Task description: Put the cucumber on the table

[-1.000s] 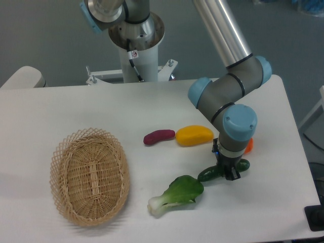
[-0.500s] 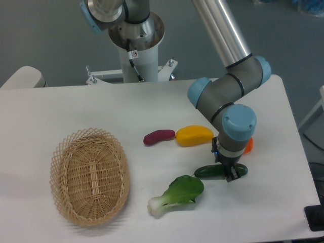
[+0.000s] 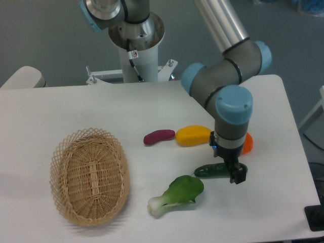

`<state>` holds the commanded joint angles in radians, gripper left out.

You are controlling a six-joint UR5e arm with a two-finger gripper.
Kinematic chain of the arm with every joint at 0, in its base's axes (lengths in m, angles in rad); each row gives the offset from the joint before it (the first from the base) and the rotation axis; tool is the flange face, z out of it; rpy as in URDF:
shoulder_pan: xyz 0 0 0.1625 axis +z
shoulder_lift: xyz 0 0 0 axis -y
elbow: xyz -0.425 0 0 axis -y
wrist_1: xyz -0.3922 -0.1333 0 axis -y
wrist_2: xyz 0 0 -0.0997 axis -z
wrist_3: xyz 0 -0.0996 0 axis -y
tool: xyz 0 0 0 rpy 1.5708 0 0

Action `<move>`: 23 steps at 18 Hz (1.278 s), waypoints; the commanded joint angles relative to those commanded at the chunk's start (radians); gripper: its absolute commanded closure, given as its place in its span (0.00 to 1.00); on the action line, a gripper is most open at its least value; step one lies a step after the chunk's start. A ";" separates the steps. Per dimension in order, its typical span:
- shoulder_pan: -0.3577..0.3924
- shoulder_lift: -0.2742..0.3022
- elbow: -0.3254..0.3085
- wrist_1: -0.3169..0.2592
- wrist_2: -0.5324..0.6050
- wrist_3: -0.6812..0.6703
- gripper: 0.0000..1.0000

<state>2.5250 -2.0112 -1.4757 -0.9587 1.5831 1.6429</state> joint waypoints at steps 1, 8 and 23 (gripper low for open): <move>-0.009 0.014 0.002 -0.002 0.000 -0.006 0.00; -0.008 0.095 0.066 -0.193 -0.046 -0.058 0.00; 0.103 0.147 0.138 -0.400 -0.031 0.186 0.00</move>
<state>2.6277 -1.8638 -1.3376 -1.3591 1.5524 1.8285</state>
